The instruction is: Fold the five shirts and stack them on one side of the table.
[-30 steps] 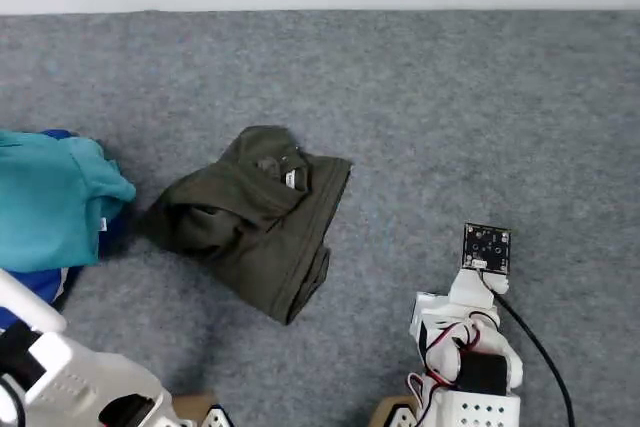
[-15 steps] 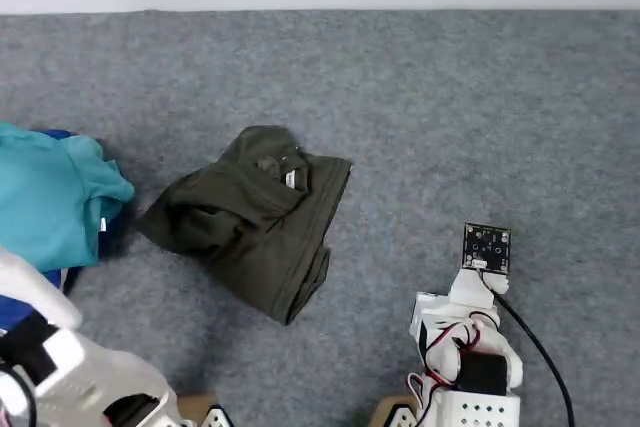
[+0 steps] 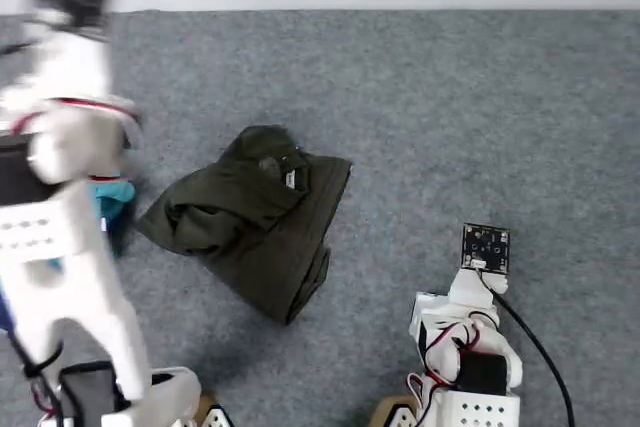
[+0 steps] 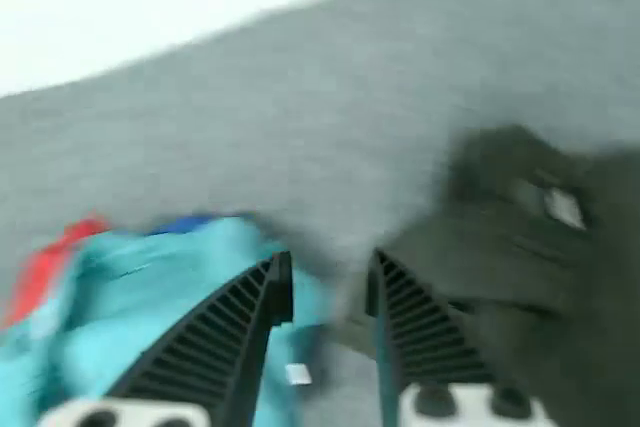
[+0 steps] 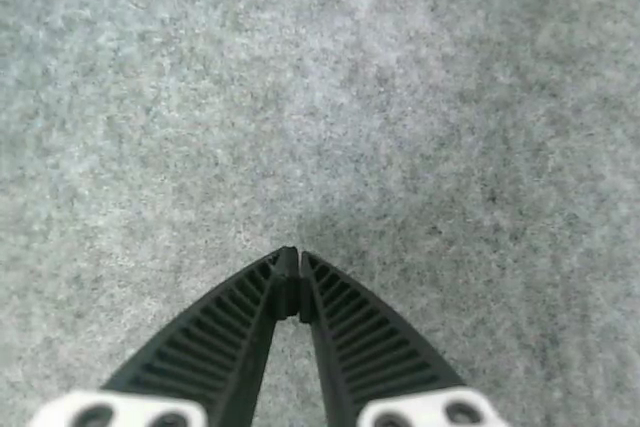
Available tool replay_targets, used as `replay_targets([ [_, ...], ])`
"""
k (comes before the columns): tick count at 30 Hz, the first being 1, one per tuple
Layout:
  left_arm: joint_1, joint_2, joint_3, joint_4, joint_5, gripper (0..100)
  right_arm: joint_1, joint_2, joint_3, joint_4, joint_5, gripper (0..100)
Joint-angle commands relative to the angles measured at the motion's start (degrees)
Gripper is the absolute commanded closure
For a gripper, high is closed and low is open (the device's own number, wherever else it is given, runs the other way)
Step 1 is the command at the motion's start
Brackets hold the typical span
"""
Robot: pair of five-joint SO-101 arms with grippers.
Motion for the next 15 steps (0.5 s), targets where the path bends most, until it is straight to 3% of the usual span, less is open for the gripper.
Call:
replay_targets([
  [1,8.4,-1.9,6.1,-1.8,0.7,89,0.1,-0.4,0.8,0.1,0.6,99.0],
  [8,16.7,0.6,18.3,-10.5,1.8,89,0.3,-0.4,-7.2,2.0,0.7,99.0],
  [12,18.6,7.8,18.8,-16.8,8.1,83,0.4,-0.2,-14.6,0.0,0.7,99.0],
  [15,21.0,13.9,18.8,-19.7,8.5,82,0.4,0.2,-21.1,0.2,0.7,99.0],
])
